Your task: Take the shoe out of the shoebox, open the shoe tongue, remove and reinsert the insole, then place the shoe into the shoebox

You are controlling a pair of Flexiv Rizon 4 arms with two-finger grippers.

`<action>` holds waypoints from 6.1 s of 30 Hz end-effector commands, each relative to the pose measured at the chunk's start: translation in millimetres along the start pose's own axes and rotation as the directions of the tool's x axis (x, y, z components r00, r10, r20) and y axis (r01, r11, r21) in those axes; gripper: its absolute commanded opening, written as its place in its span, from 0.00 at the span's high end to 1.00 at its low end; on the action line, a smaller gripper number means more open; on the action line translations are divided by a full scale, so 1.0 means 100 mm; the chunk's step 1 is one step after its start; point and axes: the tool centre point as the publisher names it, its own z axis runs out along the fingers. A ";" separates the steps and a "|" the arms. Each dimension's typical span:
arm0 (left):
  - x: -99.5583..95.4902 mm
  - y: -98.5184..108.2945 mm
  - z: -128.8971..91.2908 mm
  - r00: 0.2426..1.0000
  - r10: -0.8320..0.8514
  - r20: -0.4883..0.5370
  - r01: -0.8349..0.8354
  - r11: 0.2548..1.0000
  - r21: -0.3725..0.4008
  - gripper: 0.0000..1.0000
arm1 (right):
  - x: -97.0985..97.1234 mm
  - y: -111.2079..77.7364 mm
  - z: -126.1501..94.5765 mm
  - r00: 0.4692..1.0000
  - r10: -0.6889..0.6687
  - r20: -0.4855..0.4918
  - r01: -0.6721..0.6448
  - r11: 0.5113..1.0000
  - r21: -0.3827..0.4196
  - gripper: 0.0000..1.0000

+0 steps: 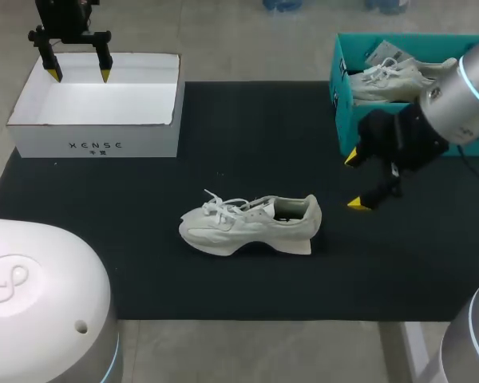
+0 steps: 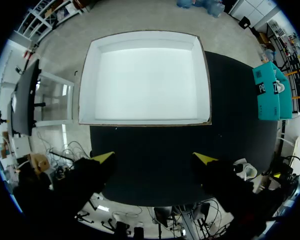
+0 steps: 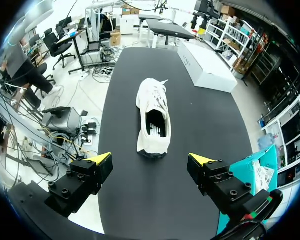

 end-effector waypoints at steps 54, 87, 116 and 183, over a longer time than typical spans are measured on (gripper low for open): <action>0.00 0.00 0.00 1.000 0.000 0.000 0.000 1.000 0.000 0.00 | -0.17 -0.58 0.51 1.000 -0.014 0.012 0.018 0.849 -0.528 0.00; 0.00 0.00 0.00 1.000 0.000 0.000 0.000 1.000 0.000 0.00 | -0.10 -0.42 1.52 0.998 0.057 -0.025 -0.062 0.829 -0.556 0.00; 0.00 0.00 0.00 1.000 0.000 0.000 0.000 1.000 0.000 0.00 | -0.18 -0.27 1.96 0.999 0.020 -0.032 -0.036 0.782 -0.623 0.00; 1.17 1.97 0.00 0.993 0.101 -0.068 -0.097 0.993 0.063 0.00 | -0.10 -0.27 2.14 0.998 0.022 -0.051 -0.052 0.725 -0.687 1.00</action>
